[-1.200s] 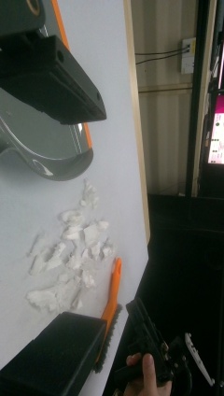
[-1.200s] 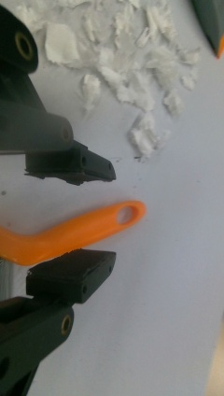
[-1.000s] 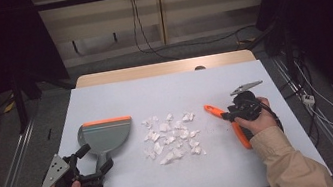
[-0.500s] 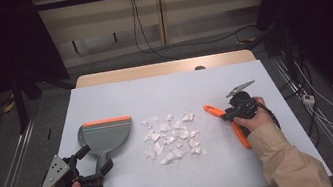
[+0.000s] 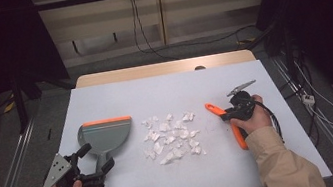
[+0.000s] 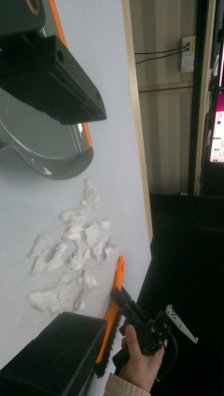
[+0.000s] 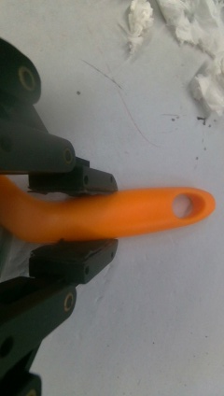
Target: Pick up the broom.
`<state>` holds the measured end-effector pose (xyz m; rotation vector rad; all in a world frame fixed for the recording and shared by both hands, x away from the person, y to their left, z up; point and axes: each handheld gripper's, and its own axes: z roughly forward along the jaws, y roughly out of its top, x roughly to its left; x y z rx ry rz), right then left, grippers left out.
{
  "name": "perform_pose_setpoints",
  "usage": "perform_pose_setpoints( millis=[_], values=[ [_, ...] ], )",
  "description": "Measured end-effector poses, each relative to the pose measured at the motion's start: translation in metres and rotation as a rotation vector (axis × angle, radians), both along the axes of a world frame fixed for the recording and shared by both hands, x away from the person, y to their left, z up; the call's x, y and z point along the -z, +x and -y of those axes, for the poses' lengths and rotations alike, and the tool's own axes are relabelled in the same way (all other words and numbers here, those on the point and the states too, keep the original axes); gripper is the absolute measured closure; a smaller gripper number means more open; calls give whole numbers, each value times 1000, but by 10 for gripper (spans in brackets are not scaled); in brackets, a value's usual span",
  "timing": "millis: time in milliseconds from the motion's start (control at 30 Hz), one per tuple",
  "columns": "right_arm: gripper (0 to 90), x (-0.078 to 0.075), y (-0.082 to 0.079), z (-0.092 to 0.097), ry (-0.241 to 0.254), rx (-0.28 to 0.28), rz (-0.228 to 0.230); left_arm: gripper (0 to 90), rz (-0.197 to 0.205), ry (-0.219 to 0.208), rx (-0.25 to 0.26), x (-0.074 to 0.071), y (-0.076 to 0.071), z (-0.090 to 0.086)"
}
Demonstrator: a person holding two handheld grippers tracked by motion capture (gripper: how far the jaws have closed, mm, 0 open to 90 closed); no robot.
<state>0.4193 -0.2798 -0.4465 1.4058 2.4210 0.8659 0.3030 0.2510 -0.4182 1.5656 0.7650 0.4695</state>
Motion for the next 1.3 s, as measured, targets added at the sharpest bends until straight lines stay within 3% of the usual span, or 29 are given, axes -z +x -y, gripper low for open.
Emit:
perform_pose_setpoints(
  millis=[133,300,500,567,633,767,900,1000,1067,1133,1300],
  values=[
    [686,0,-2,-4,-14,27,8,23,4,-2,-2,-1,1,3],
    [692,1,-3,-2,27,80,2,23,5,-3,6,-1,3,8],
    [695,-2,-3,-5,2,77,8,24,5,5,21,-1,4,10],
    [707,-3,-3,-3,38,81,14,24,5,2,17,-1,3,9],
    [726,-8,-4,1,104,87,25,24,4,5,11,-1,3,7],
    [723,-10,0,0,101,87,-9,24,6,15,8,-1,2,5],
    [700,-9,1,-2,13,65,-19,24,5,10,6,-1,0,5],
    [699,-7,2,0,13,39,-34,24,6,14,4,-1,0,4],
    [690,-9,2,0,-13,14,-40,24,4,13,2,-1,0,4],
    [607,-10,2,0,-67,-31,-53,24,5,10,-2,-1,0,3],
    [506,-7,0,-2,-101,-24,-45,24,8,18,3,-1,1,4]
  ],
)
